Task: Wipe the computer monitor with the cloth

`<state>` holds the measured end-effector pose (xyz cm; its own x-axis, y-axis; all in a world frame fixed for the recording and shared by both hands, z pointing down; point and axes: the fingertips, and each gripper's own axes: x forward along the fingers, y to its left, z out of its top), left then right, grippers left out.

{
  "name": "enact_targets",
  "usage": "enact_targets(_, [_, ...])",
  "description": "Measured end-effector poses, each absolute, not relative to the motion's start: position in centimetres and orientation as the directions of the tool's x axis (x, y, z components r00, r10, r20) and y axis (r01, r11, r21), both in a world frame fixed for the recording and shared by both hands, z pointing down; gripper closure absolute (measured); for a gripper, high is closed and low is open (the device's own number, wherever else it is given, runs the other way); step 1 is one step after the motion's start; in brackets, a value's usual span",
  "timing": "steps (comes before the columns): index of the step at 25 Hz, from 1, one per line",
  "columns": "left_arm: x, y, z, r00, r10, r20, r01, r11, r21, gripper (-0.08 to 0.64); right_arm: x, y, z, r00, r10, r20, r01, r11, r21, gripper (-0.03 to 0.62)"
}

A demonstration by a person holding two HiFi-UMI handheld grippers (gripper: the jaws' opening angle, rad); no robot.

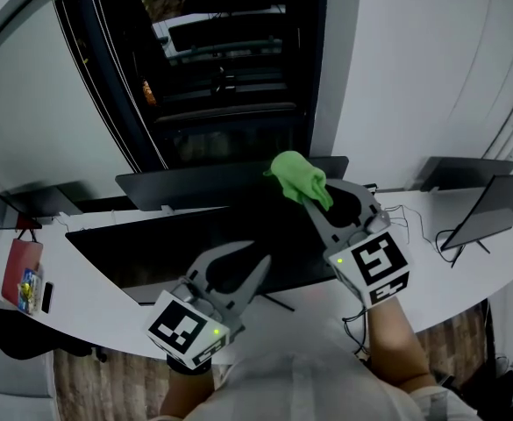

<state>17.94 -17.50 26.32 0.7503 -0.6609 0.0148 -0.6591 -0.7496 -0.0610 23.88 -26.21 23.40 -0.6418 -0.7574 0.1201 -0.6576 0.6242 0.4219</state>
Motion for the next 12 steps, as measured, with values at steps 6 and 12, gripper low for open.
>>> enact_targets(6, [21.1, -17.7, 26.3, 0.751, -0.661, 0.017, -0.659, -0.750, -0.060, 0.491, 27.7, -26.8, 23.2, -0.627, -0.771, 0.108, -0.680, 0.610, 0.406, 0.520])
enact_targets(12, [22.1, -17.7, 26.7, 0.751, -0.660, 0.021, -0.658, -0.750, -0.059, 0.511, 29.9, -27.2, 23.4, -0.601, -0.793, 0.098, -0.715, 0.588, 0.377, 0.520])
